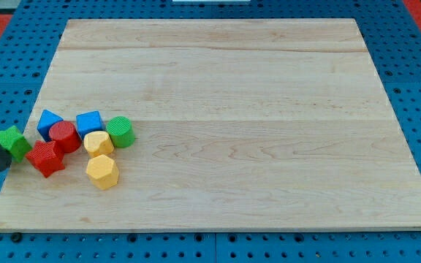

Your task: Push the yellow hexagon to the left

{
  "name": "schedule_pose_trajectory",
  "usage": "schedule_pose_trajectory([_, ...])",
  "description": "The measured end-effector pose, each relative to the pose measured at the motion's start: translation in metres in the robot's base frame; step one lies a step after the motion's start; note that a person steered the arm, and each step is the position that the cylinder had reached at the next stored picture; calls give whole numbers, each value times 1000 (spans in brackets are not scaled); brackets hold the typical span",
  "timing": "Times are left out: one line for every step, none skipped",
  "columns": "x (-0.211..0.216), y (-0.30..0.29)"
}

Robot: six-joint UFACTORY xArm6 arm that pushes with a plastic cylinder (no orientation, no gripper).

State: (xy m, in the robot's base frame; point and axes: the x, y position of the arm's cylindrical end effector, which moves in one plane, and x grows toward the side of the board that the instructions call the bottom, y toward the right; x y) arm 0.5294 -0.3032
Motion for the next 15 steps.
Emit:
schedule_pose_trajectory([-1, 12])
schedule_pose_trajectory([-3, 26])
schedule_pose_trajectory([-3, 29])
schedule_pose_trajectory([-3, 29])
schedule_pose_trajectory([23, 21])
schedule_pose_trajectory([47, 15])
schedule_pose_trajectory([63, 78])
schedule_pose_trajectory([68, 157])
schedule_pose_trajectory([59, 187])
schedule_pose_trajectory([45, 187])
schedule_pose_trajectory([28, 185])
schedule_pose_trajectory([14, 180])
schedule_pose_trajectory([29, 184])
schedule_pose_trajectory([45, 157])
schedule_pose_trajectory([29, 139])
